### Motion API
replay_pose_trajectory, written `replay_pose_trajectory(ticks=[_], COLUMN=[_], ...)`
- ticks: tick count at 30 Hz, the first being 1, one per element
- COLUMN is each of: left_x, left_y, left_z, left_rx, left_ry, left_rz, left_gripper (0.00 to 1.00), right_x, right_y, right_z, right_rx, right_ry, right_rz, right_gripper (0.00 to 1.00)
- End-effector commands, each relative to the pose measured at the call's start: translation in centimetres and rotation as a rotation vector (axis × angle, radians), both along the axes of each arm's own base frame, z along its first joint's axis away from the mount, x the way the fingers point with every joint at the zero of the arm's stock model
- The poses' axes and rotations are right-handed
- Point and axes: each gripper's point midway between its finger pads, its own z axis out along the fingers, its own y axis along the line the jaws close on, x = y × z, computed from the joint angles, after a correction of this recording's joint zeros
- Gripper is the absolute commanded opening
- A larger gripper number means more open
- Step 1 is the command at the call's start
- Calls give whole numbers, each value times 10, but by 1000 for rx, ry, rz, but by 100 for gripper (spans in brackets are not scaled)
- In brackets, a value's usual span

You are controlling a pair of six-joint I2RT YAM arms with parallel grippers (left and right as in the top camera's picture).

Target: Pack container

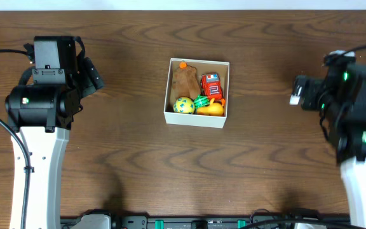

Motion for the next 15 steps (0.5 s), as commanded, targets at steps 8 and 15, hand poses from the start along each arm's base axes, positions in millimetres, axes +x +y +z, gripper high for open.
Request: replay_pose_trajectory(ticks=[8,15], left_x=[0,0], left_y=[4,4], left_z=[0,0], left_rx=[9,9], left_ry=[2,2], left_rz=[21,21], left_gripper=[98,98], right_x=[-63,-90], right_y=[15,17], right_z=[-74,-120], right_rx=[-174,-151], right_ry=[-56,-87], right_rz=[169,158], right_gripper=[99,99])
